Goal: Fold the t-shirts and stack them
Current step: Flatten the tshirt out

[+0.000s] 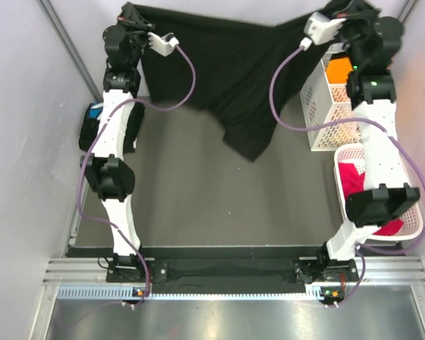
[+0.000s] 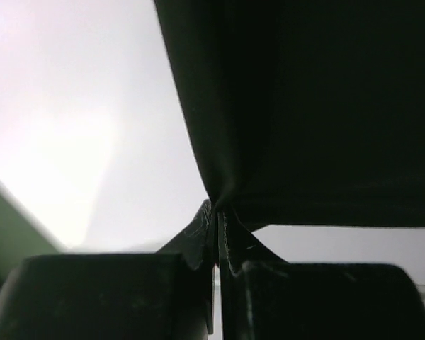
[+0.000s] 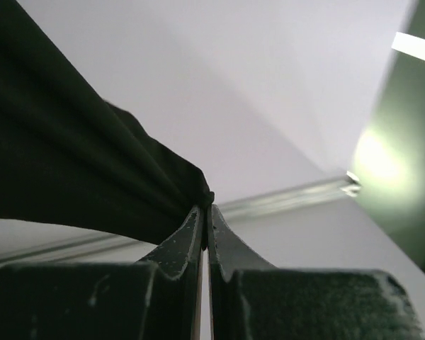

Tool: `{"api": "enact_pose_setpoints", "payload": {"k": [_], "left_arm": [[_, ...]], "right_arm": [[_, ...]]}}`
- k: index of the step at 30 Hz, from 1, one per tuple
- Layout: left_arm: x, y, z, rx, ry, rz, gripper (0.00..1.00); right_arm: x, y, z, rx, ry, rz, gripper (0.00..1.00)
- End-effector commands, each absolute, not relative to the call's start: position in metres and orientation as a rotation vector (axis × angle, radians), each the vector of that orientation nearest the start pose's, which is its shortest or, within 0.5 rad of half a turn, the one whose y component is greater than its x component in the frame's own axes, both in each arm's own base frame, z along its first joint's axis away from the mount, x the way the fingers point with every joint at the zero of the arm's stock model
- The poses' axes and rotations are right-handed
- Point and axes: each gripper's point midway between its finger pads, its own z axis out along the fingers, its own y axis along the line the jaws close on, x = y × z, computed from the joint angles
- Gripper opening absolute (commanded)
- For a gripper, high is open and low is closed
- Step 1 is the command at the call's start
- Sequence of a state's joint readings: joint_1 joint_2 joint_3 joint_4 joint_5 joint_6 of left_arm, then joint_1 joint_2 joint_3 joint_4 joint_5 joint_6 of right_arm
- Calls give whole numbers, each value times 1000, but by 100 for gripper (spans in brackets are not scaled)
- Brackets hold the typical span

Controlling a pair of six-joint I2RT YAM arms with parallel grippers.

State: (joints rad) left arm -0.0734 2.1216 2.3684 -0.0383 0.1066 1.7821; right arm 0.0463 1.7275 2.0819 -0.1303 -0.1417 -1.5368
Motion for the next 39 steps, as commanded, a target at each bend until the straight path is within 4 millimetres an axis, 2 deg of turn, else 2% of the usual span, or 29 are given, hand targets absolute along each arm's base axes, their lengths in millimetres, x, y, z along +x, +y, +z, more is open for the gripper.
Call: {"api": "enact_pose_setpoints", "payload": {"k": [1,2,3,4,5,6,7,8,9,10,11,12,13,14,15,16,17,18,19,20,21,22,23,25,26,30,33,35,39], "left_arm": [[478,-12,691,759,437,1548,0],[480,-14,679,774,448,1517,0],[456,-11,694,733,433,1518,0],[450,-9,696,724,444,1510,0],[457,-7,682,741,485,1489,0],[442,-5,688,714,474,1495,0],[442,-4,680,724,488,1494,0],[457,-5,649,784,531,1486,0],[443,-5,650,775,510,1496,0],[461,-7,605,866,574,1474,0],[460,-8,588,907,584,1480,0],[445,-10,584,914,572,1474,0],[458,-11,527,1035,655,1428,0],[456,-13,503,1093,676,1412,0],[437,-17,498,1118,650,1394,0],[440,-18,436,1247,727,1334,0],[421,-20,428,1271,724,1321,0],[413,-24,407,1317,737,1272,0],[409,-25,341,1478,843,1178,0],[392,-24,333,1512,855,1160,0],[384,-26,313,1567,888,1111,0],[375,-28,282,1635,937,1034,0],[358,-29,256,1713,992,950,0],[339,-34,221,1815,1018,855,0],[323,-34,204,1873,1046,796,0],[289,-41,177,2005,1073,632,0],[280,-41,185,2049,1105,567,0],[279,-37,182,2098,1146,531,0],[278,-32,193,2124,1209,501,0]], "right_arm": [[354,-22,743,-687,552,-1423,0],[346,-34,742,-695,560,-1466,0],[328,-32,747,-715,535,-1472,0],[324,-33,745,-737,540,-1467,0],[314,-32,743,-746,545,-1445,0],[319,-32,731,-784,585,-1421,0],[335,-32,706,-838,639,-1392,0],[340,-31,692,-869,658,-1373,0],[330,-28,683,-891,663,-1364,0],[352,-27,640,-969,734,-1317,0],[342,-22,632,-988,724,-1299,0],[348,-20,606,-1039,775,-1255,0],[363,-19,563,-1114,849,-1193,0],[355,-14,548,-1140,866,-1149,0],[356,-12,521,-1179,923,-1093,0],[362,-10,476,-1248,1001,-1021,0],[352,-7,453,-1287,1039,-971,0],[349,-4,430,-1323,1076,-928,0],[348,-3,386,-1386,1142,-865,0],[335,-1,370,-1408,1160,-841,0],[329,1,349,-1435,1194,-799,0],[323,3,315,-1479,1250,-742,0],[308,7,293,-1526,1288,-683,0],[293,10,254,-1599,1349,-601,0],[278,13,237,-1638,1383,-539,0],[246,18,204,-1775,1410,-444,0],[237,17,207,-1792,1428,-435,0],[229,16,202,-1832,1466,-394,0],[225,13,211,-1851,1492,-393,0]]}}
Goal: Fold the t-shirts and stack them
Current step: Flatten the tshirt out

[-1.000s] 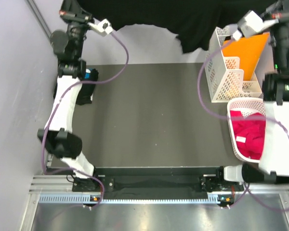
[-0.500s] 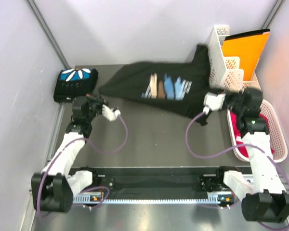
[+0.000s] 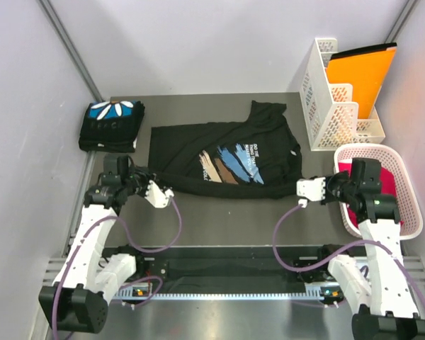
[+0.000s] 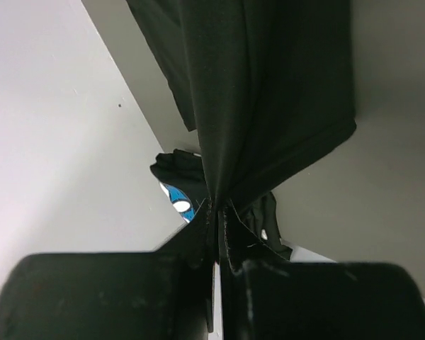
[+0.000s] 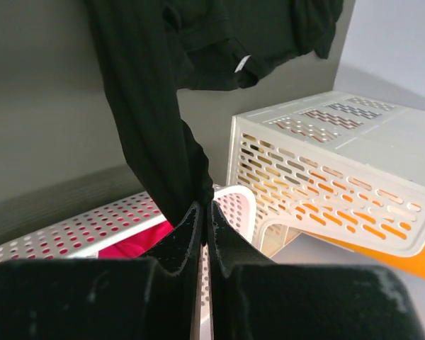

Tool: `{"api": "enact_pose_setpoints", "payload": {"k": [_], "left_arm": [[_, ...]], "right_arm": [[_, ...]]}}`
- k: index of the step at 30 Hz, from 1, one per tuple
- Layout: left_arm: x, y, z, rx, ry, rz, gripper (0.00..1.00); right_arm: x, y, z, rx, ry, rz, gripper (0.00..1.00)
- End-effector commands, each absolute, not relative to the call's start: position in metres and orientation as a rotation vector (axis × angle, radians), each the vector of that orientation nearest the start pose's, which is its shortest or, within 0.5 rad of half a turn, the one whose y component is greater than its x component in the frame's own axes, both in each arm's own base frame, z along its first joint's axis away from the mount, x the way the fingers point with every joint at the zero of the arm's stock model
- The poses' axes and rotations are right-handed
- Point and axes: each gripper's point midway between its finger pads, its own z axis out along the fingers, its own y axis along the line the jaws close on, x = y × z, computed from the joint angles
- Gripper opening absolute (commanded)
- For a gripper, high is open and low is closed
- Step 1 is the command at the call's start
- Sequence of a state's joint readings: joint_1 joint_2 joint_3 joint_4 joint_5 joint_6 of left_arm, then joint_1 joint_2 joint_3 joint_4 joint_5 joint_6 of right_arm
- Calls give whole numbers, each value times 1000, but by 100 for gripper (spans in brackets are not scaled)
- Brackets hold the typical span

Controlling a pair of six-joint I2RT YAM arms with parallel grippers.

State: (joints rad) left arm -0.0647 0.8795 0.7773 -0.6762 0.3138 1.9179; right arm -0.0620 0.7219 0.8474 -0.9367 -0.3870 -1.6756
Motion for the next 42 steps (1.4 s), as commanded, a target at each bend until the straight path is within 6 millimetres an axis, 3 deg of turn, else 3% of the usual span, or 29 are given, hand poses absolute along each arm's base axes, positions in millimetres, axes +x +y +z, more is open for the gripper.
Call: {"api": "enact_pose_setpoints", "payload": {"k": [1,4,9,14,18,25,42], "left_arm": [[276,-31,191,2134,1221,489,0],[273,-30,192,2160,1213,490,0],[263,-30,192,2198,1213,454,0],[244,-26,186,2227,1265,397,0],[223,-22,168,2282,1305,333,0],[193,-21,155,2387,1269,251,0],[165,-11,139,2524,1291,148,0]], "right_arm": [[224,12,212,-1859,1485,-399,0],[210,16,204,-1936,1465,-347,0],[167,34,175,-2038,1447,-122,0],[140,37,150,-2081,1397,-128,0],[116,44,128,-2110,1361,-76,0],[109,45,122,-2123,1337,-83,0],[99,53,108,-2159,1246,-77,0]]}}
